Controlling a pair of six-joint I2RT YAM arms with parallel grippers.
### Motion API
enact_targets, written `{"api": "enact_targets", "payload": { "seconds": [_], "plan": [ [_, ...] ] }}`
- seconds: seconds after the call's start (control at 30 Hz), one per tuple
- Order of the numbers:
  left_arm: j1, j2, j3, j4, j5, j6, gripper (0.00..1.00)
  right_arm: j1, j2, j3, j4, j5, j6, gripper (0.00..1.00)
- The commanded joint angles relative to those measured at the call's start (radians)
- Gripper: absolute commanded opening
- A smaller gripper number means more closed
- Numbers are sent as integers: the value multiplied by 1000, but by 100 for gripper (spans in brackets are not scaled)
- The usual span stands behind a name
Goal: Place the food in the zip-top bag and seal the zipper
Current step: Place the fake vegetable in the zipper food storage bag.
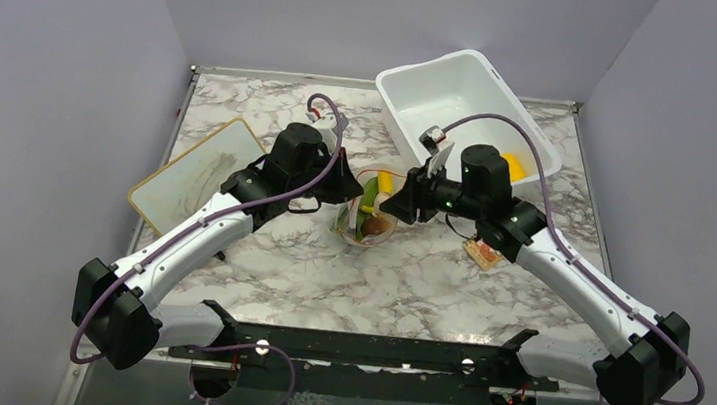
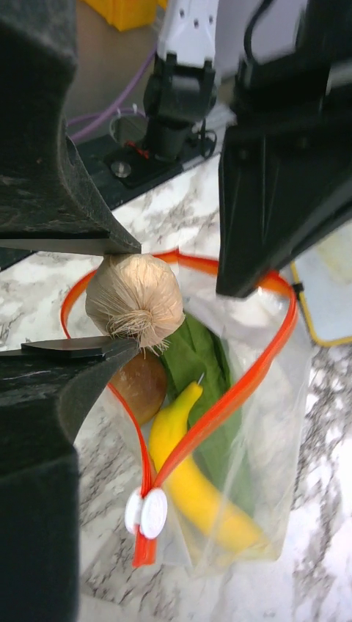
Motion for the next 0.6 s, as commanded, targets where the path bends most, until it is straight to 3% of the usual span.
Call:
{"api": "enact_targets", "payload": {
  "seconds": [0.0, 0.1, 0.13, 0.2, 0.57],
  "plan": [
    [0, -15, 14, 45, 45, -19, 0, 7, 49, -18, 29, 104, -34, 33],
    [0, -20, 7, 43, 49, -17, 0, 9, 66, -14, 29, 94, -32, 39],
    [0, -27, -6, 49, 48, -19, 0, 13, 71, -4, 22, 109, -24, 49],
    [0, -29, -13, 57, 51, -20, 0, 15, 76, 3, 11, 117, -20, 54],
    [0, -24, -25, 68, 38, 8, 0, 15, 56, 74, -82, 64, -4, 56]
  ]
}}
